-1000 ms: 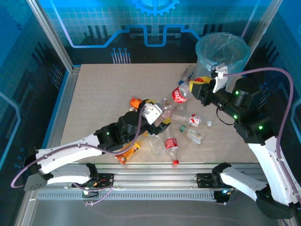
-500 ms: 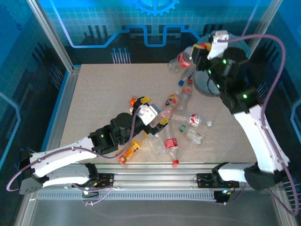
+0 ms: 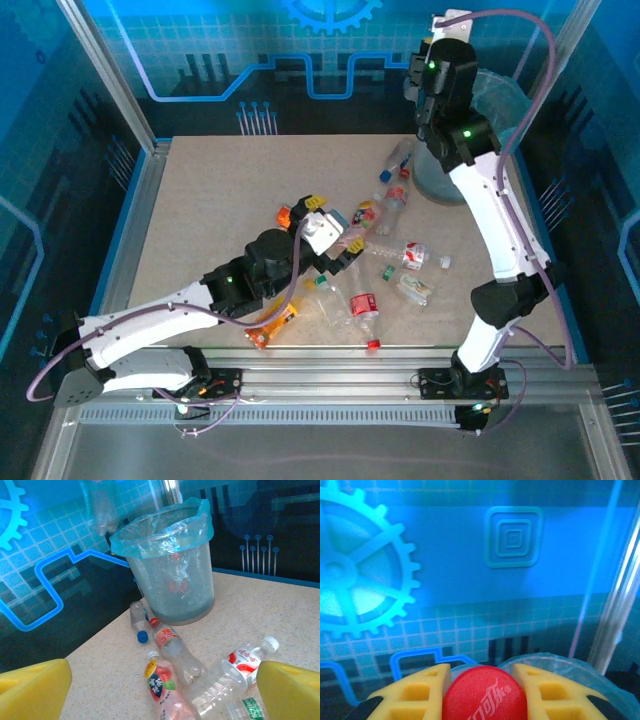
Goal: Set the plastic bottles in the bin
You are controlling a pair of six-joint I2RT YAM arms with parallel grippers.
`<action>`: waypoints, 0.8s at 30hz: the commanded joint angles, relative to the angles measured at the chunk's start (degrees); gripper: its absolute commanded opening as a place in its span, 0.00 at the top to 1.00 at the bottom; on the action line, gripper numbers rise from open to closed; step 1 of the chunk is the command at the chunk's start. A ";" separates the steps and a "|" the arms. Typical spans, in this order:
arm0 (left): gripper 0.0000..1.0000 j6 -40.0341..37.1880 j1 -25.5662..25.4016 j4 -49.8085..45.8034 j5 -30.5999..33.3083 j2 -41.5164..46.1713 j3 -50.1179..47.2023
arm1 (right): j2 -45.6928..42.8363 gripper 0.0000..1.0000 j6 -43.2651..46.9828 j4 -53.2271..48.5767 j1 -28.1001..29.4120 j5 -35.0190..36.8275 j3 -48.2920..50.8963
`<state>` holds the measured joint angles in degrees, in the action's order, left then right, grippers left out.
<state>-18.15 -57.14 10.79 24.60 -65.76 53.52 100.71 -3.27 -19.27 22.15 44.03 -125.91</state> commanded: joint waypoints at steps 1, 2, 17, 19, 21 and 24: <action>0.04 2.15 1.94 3.14 -0.02 1.04 -0.66 | 1.91 1.00 1.15 2.04 -3.01 4.43 -4.75; 0.04 3.01 2.52 3.22 -0.14 1.36 -0.97 | 2.51 1.00 1.69 1.97 -3.29 4.69 -5.76; 0.04 5.43 11.16 1.23 -4.30 -1.09 2.93 | 10.05 1.00 6.49 -0.67 -3.96 7.14 -18.87; 0.04 5.33 11.85 1.25 -4.63 -1.97 4.29 | 10.18 1.00 6.55 -0.69 -4.02 7.12 -19.43; 0.04 5.28 12.32 1.17 -4.57 -2.69 6.01 | 10.35 1.00 6.22 -1.75 -3.96 6.72 -20.86; 0.04 5.39 12.98 0.30 -5.01 -3.70 8.57 | 11.26 1.00 6.32 -4.55 -3.86 6.54 -24.01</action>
<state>-13.45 -44.95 10.98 20.97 -68.82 58.48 111.02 2.46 -22.52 18.31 49.30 -146.08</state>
